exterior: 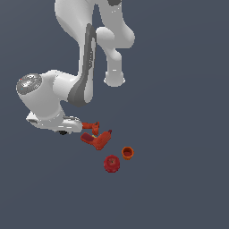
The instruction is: Pick up a designated object from a clutter of objects.
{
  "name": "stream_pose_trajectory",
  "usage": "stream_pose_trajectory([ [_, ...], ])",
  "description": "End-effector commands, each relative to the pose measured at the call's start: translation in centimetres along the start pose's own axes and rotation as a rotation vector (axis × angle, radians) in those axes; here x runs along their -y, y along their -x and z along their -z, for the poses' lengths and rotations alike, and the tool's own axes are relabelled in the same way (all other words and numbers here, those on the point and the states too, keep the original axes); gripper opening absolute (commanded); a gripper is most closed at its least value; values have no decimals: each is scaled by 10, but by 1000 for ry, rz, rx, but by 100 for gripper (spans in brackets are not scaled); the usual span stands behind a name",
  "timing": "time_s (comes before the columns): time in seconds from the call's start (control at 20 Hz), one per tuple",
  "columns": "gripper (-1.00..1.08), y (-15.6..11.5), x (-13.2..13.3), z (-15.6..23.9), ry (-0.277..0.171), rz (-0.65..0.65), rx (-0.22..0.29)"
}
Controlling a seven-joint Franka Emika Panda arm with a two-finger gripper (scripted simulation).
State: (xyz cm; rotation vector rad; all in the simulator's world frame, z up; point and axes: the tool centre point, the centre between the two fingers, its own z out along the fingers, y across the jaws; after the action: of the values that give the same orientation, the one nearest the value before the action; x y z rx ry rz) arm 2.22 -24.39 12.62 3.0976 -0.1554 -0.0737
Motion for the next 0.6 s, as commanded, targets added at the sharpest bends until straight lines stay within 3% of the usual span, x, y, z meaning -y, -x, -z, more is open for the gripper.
stream_pose_trajectory([
  [0.0, -100, -10, -1, 28, 2, -1, -6],
  [0.55, -100, -47, -3, 132, 2, -1, -6],
])
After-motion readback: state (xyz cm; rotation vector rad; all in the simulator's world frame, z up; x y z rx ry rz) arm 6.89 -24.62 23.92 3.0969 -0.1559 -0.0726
